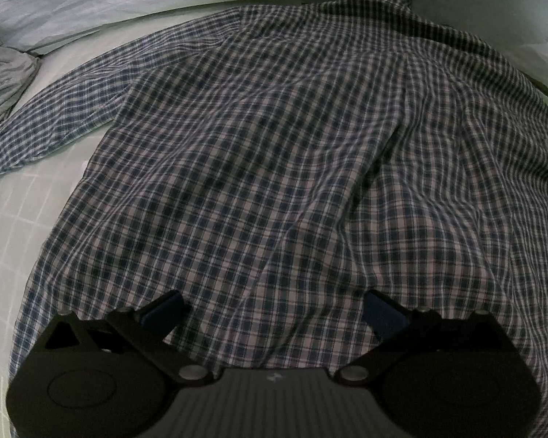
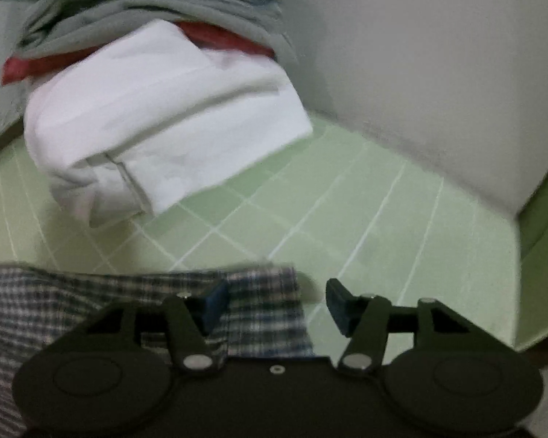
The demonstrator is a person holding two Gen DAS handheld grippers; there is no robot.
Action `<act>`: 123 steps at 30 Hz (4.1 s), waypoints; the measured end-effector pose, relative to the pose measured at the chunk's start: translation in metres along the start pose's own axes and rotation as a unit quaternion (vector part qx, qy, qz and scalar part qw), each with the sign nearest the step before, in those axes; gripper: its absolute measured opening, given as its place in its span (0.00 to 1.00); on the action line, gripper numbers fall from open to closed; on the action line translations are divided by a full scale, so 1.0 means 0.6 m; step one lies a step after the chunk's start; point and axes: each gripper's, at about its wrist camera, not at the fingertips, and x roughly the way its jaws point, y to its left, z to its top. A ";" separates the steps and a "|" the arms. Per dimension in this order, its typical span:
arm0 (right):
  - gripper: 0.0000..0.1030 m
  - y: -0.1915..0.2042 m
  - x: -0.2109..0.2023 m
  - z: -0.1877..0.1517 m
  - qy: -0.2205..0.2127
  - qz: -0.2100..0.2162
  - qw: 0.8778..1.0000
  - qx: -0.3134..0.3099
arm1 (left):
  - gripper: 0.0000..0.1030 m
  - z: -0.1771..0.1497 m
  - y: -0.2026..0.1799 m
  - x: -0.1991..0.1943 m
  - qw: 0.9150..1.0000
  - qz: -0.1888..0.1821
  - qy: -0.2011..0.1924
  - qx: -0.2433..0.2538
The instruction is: Fold clothes
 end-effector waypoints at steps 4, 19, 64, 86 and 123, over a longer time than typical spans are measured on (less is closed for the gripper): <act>0.85 0.049 -0.063 0.002 -0.058 0.018 0.996 -0.072 | 1.00 0.005 0.001 0.000 1.000 0.001 0.004 -0.004; 0.94 0.478 -0.120 0.048 -0.047 0.401 0.887 -0.222 | 1.00 0.071 0.051 0.029 0.997 0.027 0.001 -0.068; 0.86 0.471 -0.166 -0.130 0.019 0.378 0.875 -0.303 | 1.00 0.009 0.075 -0.058 0.996 0.008 -0.069 -0.060; 0.93 0.346 -0.266 -0.307 0.003 0.330 0.895 -0.301 | 1.00 -0.178 0.222 -0.139 0.992 0.016 -0.065 -0.107; 1.00 0.366 -0.408 -0.485 0.047 0.177 0.975 -0.123 | 1.00 0.067 0.699 -0.020 0.968 0.019 -0.119 -0.220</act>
